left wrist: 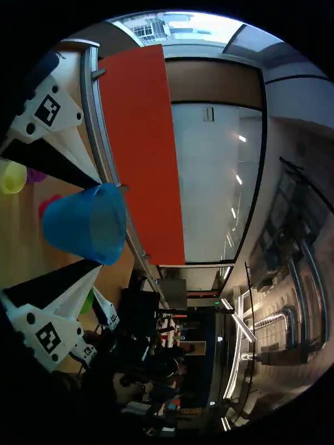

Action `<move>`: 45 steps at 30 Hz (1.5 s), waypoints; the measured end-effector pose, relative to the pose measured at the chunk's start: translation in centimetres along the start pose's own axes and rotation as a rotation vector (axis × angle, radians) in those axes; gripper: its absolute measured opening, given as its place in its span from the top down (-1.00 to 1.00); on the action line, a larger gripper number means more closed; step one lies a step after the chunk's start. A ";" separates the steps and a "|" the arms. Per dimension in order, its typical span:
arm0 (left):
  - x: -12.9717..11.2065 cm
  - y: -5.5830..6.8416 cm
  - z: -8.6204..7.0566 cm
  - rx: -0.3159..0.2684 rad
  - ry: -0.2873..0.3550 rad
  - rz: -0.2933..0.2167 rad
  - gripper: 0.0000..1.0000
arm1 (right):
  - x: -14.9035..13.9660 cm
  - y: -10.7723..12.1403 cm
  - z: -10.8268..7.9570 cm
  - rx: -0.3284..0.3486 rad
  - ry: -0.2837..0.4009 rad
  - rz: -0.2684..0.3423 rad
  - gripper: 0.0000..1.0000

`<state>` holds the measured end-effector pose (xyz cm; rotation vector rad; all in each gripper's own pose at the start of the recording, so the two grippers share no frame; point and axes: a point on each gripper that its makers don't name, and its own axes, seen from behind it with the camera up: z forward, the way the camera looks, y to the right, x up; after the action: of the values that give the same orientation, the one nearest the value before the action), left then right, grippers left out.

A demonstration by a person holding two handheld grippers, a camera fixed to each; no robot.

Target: Pour water

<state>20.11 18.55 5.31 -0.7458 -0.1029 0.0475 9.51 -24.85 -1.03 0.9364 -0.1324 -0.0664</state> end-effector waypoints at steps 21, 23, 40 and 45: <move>-8.8 0.1 -0.7 -0.010 -0.104 -0.028 -0.72 | -0.8 3.0 -2.5 -0.054 -0.075 -0.009 -0.82; -9.3 0.1 -0.8 -0.013 -0.116 -0.026 -0.72 | -1.0 3.2 -2.6 -0.056 -0.083 -0.009 -0.82; -15.5 0.9 0.1 -0.041 -0.248 0.010 -0.72 | -4.0 4.7 -2.8 -0.053 -0.203 -0.004 -0.82; -17.2 1.2 0.4 -0.055 -0.287 0.016 -0.72 | -5.2 5.1 -2.8 -0.053 -0.242 -0.006 -0.82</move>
<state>2.95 18.33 3.46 -0.7914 -0.3727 0.1680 4.72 -19.01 0.98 0.8738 -0.3506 -0.1880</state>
